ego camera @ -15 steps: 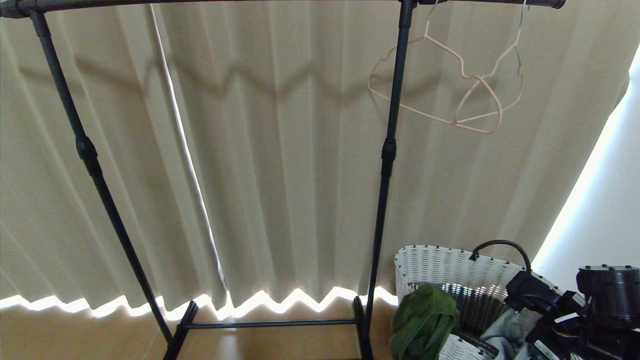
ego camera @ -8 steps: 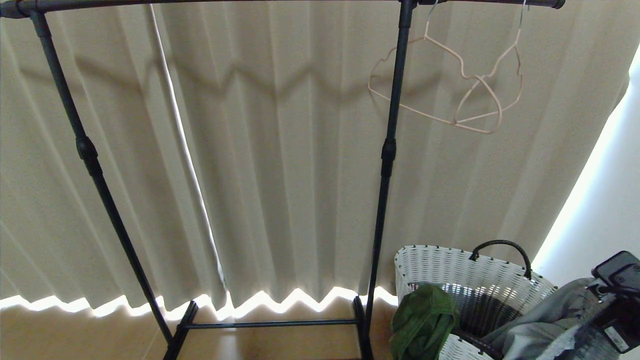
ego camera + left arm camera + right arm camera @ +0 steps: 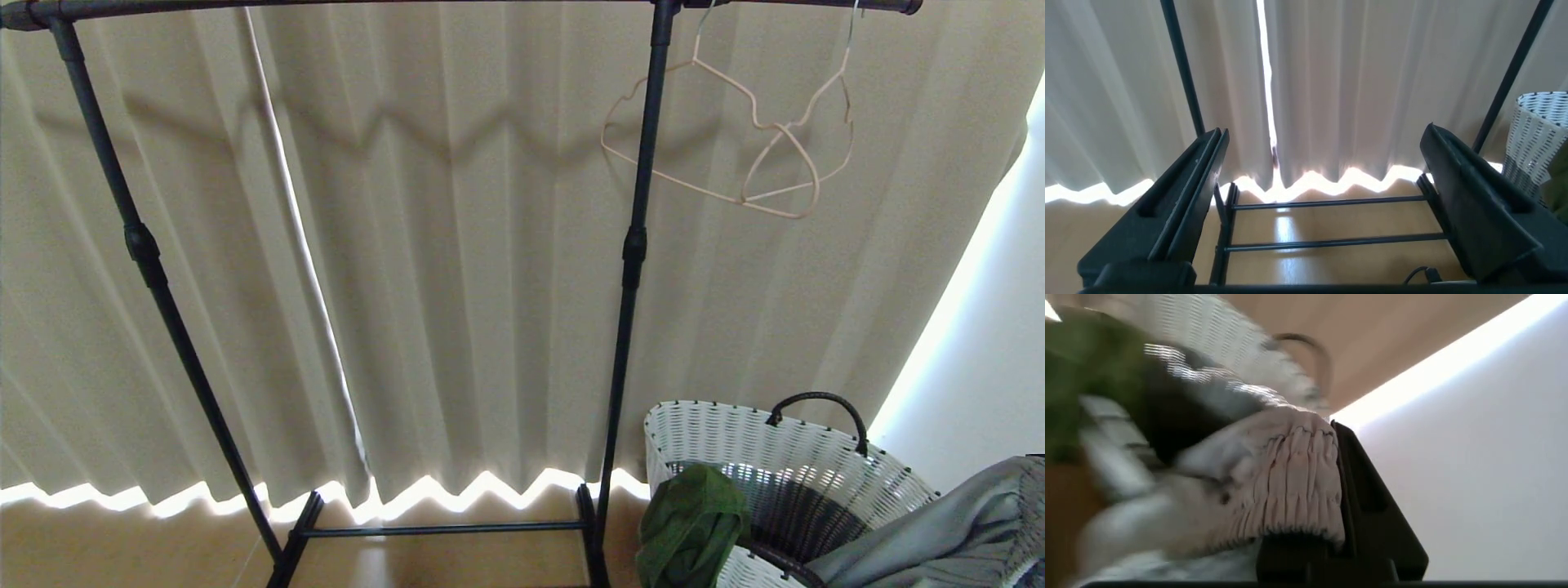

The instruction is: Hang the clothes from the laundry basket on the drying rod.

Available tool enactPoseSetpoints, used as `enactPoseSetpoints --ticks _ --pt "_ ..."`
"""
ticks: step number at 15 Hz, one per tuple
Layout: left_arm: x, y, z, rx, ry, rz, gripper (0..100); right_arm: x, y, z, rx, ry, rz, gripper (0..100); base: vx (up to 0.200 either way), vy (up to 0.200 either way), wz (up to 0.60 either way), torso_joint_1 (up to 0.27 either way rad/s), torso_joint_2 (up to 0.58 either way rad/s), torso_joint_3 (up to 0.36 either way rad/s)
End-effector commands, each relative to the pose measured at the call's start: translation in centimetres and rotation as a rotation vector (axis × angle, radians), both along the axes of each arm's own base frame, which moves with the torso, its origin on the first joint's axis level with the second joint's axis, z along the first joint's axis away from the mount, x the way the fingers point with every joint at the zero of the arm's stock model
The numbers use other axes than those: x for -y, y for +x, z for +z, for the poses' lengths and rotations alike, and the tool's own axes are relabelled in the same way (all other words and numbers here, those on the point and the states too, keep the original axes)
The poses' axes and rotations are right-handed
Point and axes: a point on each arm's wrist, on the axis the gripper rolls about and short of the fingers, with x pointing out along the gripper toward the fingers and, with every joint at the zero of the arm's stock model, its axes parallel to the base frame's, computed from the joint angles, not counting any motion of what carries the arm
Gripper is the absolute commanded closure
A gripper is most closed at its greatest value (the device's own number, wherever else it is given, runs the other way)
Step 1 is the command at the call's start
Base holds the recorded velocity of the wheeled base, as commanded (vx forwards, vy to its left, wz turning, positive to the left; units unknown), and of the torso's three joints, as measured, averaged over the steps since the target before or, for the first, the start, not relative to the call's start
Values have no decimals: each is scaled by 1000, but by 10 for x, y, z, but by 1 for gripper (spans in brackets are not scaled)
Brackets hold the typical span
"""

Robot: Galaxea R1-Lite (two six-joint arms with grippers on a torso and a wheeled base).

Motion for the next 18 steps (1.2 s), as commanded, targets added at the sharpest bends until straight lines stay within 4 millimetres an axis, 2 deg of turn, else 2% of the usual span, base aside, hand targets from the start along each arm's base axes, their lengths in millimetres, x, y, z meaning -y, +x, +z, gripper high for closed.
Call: enactPoseSetpoints --ticks 1,8,13,18 --pt "0 0 0 0 3 -1 0 -2 -10 10 64 39 18 100 -200 0 0 -2 2 7" --pt "0 0 0 0 -3 -6 0 -3 -16 -8 18 62 26 100 -200 0 0 0 2 2" --pt "0 0 0 0 -3 -6 0 -3 -18 -8 20 58 25 100 0 0 0 0 0 0" --pt "0 0 0 0 1 -6 0 -7 -18 -9 8 59 66 100 0 200 0 0 5 2"
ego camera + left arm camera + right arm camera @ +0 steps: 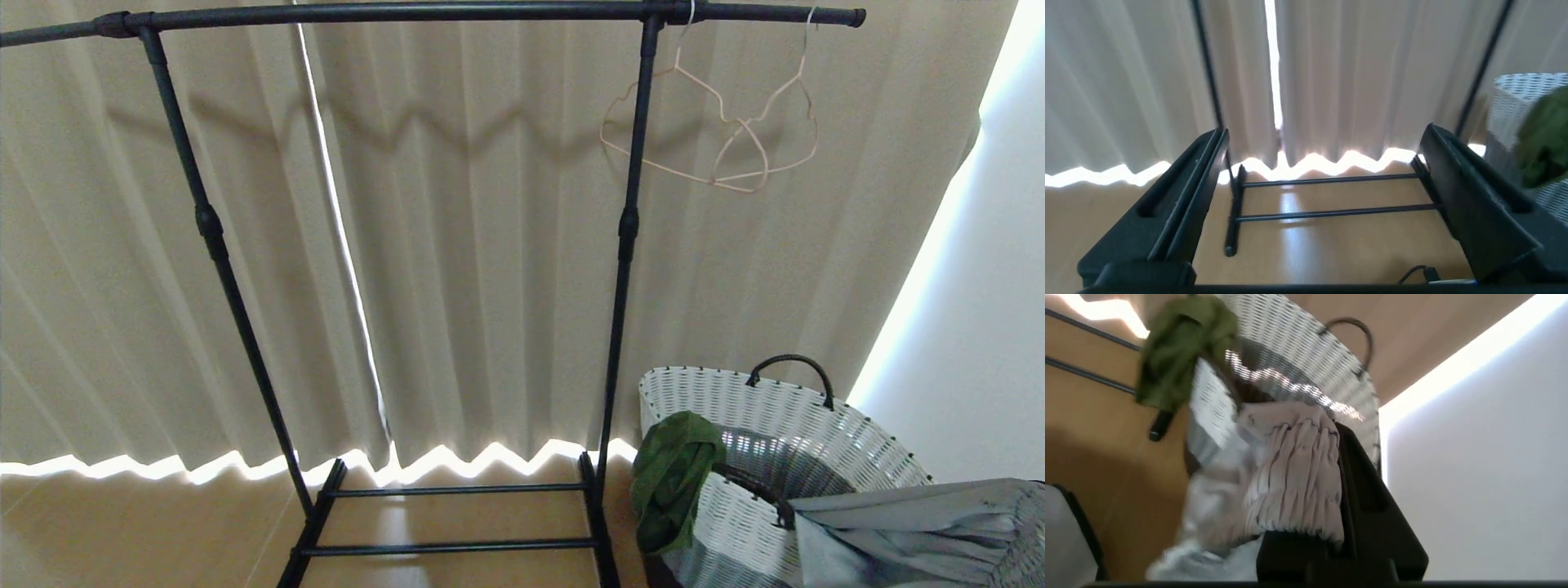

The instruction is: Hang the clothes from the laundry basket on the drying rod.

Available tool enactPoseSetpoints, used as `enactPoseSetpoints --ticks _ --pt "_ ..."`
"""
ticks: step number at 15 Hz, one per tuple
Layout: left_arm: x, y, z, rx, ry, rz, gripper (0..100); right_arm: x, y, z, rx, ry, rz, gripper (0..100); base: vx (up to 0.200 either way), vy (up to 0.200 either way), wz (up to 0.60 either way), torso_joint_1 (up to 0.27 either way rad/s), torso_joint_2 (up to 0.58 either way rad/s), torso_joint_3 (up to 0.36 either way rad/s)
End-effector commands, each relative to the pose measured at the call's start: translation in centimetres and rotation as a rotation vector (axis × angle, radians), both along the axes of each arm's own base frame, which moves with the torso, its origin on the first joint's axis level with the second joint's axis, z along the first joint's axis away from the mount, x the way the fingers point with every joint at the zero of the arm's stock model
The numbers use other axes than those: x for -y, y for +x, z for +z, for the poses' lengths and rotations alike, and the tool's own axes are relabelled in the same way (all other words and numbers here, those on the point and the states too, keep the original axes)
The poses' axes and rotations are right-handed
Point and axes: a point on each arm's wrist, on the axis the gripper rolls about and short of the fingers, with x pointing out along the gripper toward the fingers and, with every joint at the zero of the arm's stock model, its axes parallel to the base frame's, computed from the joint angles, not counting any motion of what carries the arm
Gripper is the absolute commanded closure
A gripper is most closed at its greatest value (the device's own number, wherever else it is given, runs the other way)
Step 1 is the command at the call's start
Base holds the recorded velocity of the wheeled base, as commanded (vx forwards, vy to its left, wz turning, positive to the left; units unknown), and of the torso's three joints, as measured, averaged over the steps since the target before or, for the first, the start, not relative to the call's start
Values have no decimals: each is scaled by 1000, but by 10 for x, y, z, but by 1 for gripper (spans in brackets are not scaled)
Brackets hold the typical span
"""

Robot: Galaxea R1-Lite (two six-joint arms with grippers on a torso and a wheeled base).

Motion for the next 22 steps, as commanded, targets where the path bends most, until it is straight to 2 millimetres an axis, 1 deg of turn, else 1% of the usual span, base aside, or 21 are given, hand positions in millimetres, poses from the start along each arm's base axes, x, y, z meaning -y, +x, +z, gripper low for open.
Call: enactPoseSetpoints --ticks 1,4,8,10,12,13,15,16,17,18,19,20,21,22 --pt "0 0 0 -1 1 1 0 -1 1 0 -4 -1 16 100 0 200 0 -7 2 2" --pt "0 0 0 -1 1 0 0 -1 2 0 -7 -1 19 100 0 200 0 -1 4 1" --pt "0 0 0 -1 -1 4 0 -3 5 3 -1 -2 45 100 0 0 0 0 0 0" --pt "0 0 0 -1 -5 4 0 -5 7 9 19 -3 68 100 0 0 0 0 0 0" --pt "0 0 0 0 18 4 0 -5 13 21 42 -3 73 100 0 0 0 0 0 0" --pt "0 0 0 1 79 -1 0 -6 18 30 65 -2 82 100 0 0 0 0 0 0" --pt "0 0 0 3 97 -5 0 -10 20 35 79 0 119 100 0 0 0 0 0 0" --pt "0 0 3 24 98 -21 0 -15 20 38 93 2 172 100 0 0 0 0 0 0" --pt "2 -3 15 94 96 -108 0 -18 21 42 102 6 203 100 0 0 0 0 0 0" --pt "4 -9 34 165 99 -212 0 -22 25 48 110 10 236 100 0 0 0 0 0 0" --pt "6 -11 52 181 103 -262 0 -26 31 53 110 11 262 100 0 0 0 0 0 0" --pt "6 -7 76 176 104 -298 0 -31 39 61 117 13 294 100 0 0 0 0 0 0" --pt "7 1 102 160 100 -334 0 -38 47 70 129 21 329 100 0 0 0 0 0 0" --pt "7 14 126 126 93 -366 0 -45 54 79 139 33 363 100 0 0 0 0 0 0"
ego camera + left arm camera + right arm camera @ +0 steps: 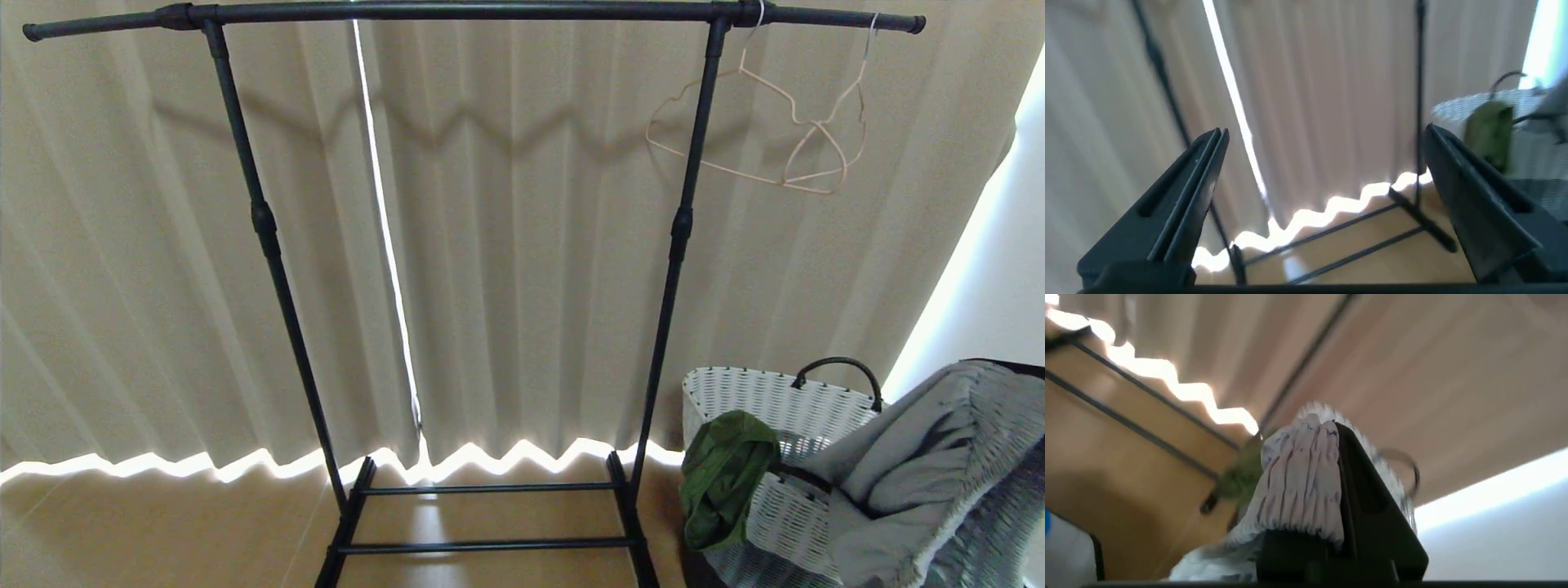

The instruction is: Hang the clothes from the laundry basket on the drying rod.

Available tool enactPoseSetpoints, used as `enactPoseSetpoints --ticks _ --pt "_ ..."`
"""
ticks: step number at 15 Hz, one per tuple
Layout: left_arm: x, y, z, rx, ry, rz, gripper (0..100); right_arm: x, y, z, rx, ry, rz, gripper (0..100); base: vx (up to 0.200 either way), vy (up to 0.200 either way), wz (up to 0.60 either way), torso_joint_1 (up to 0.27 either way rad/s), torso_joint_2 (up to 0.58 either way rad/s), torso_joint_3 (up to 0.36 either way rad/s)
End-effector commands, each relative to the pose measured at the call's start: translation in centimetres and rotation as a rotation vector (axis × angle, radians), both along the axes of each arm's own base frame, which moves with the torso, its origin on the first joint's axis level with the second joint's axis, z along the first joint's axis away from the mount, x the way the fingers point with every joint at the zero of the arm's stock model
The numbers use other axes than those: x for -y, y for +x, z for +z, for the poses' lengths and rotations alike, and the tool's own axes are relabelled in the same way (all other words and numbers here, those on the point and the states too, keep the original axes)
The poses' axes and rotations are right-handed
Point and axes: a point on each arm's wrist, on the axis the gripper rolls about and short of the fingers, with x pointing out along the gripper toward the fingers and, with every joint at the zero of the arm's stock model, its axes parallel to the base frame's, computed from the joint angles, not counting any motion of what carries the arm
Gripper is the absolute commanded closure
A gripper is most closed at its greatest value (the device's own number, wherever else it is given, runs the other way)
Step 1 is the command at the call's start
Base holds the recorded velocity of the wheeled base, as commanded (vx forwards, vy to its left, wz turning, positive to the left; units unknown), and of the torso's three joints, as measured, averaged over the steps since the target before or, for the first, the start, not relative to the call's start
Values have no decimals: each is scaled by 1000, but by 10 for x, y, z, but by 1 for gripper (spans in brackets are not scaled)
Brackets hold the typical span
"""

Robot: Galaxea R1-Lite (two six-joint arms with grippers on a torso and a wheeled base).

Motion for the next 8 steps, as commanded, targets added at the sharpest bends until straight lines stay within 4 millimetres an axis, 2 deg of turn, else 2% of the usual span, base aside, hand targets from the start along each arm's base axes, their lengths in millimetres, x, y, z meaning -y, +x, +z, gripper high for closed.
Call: enactPoseSetpoints --ticks 1,2,3,4,5,6,8 --pt "2 41 75 -109 1 -86 0 -20 22 19 -1 29 91 100 0 0 0 0 0 0" --pt "3 61 85 -170 0 -126 0 -28 28 29 9 71 122 100 0 0 0 0 0 0" --pt "4 70 87 -200 3 -157 0 -33 29 31 11 94 138 100 0 0 0 0 0 0" --pt "15 95 86 -302 19 -286 0 -45 36 35 19 166 174 100 0 0 0 0 0 0" --pt "24 109 82 -357 26 -360 0 -52 40 34 20 197 198 100 0 0 0 0 0 0" --pt "30 117 79 -392 27 -394 0 -55 42 34 23 212 208 100 0 0 0 0 0 0" --pt "56 138 75 -451 64 -520 0 -61 45 36 21 222 226 100 0 0 0 0 0 0"
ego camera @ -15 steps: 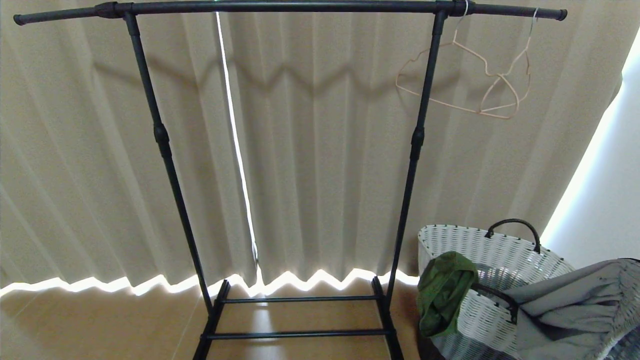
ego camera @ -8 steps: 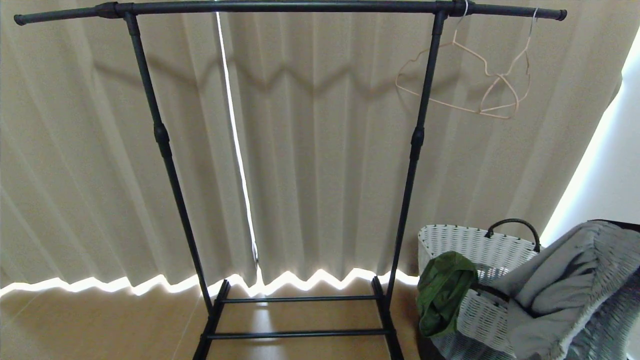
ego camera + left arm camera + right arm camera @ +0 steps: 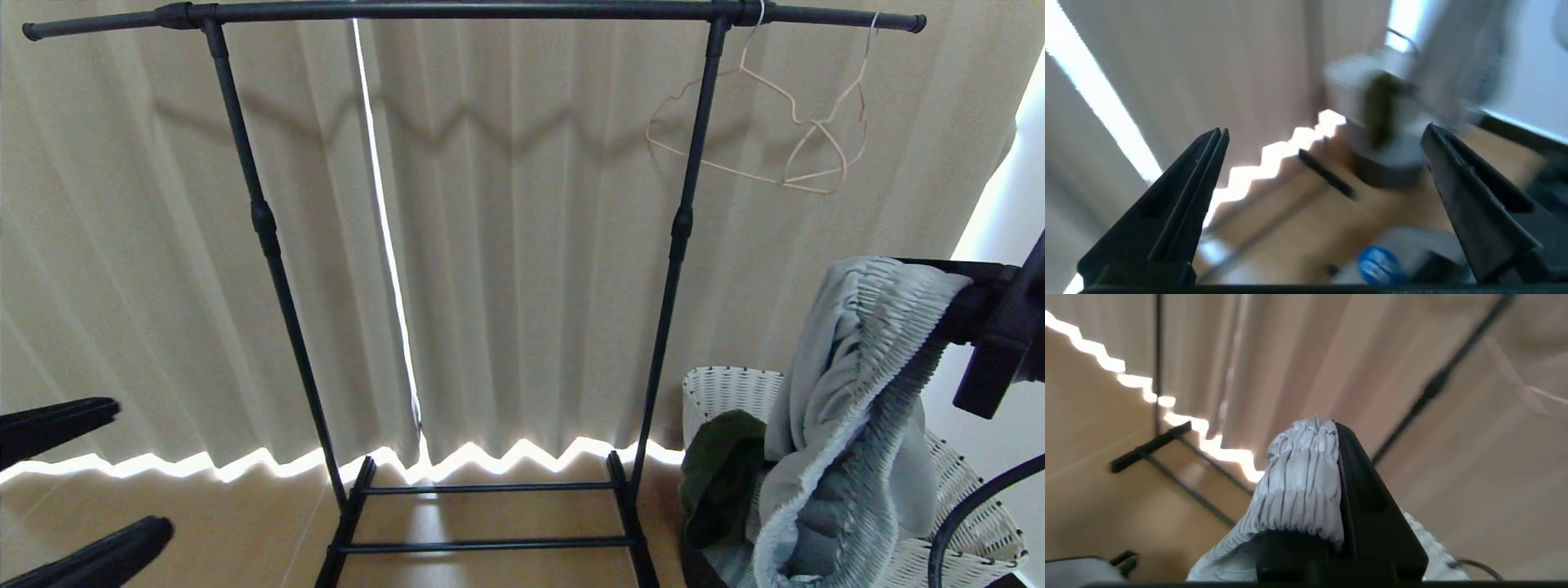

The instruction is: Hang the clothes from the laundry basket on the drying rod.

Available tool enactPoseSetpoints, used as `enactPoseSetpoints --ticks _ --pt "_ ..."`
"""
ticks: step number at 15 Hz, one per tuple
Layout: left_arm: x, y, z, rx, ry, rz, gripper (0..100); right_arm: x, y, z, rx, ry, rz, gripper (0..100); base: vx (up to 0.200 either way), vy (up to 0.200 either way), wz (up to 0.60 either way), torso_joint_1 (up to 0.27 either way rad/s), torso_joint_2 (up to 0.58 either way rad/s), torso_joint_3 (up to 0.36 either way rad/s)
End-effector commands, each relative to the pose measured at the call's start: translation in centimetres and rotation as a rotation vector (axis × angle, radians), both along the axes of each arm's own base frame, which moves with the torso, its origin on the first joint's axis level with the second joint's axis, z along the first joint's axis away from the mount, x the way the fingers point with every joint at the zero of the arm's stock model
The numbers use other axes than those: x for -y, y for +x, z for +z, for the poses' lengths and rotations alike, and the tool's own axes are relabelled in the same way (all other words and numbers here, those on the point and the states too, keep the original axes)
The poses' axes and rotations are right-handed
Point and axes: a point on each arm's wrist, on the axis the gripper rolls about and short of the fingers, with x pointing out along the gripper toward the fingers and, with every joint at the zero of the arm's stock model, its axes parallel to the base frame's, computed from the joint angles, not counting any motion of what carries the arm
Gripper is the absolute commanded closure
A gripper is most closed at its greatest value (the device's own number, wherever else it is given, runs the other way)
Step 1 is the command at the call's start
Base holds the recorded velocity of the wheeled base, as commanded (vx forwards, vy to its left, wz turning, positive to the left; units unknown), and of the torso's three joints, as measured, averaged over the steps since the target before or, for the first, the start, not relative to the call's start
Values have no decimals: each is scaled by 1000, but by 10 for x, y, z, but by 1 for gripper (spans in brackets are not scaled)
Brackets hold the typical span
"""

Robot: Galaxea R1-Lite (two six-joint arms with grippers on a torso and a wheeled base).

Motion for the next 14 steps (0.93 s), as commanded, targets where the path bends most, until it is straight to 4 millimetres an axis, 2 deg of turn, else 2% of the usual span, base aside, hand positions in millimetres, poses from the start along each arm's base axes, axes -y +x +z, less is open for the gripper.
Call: enactPoseSetpoints --ticks 1,3,6,8,9,11,14 --pt "47 49 -11 -151 70 -168 0 -8 9 -4 -27 -14 17 100 0 0 0 0 0 0" --pt "80 65 -19 -193 67 -227 0 -10 12 -6 -48 0 13 100 0 0 0 0 0 0" --pt "142 73 -36 -289 9 -271 0 -13 9 -2 -34 38 29 100 0 0 0 0 0 0" --pt "164 73 -46 -314 -2 -272 0 -12 9 -2 -32 41 29 100 0 0 0 0 0 0" --pt "196 75 -62 -346 -23 -273 0 -13 9 -1 -36 52 29 100 0 0 0 0 0 0" --pt "225 79 -75 -352 -37 -286 0 -14 8 3 -45 94 42 100 0 0 0 0 0 0" --pt "256 76 -86 -410 -67 -316 0 -14 3 7 -53 137 93 100 0 0 0 0 0 0"
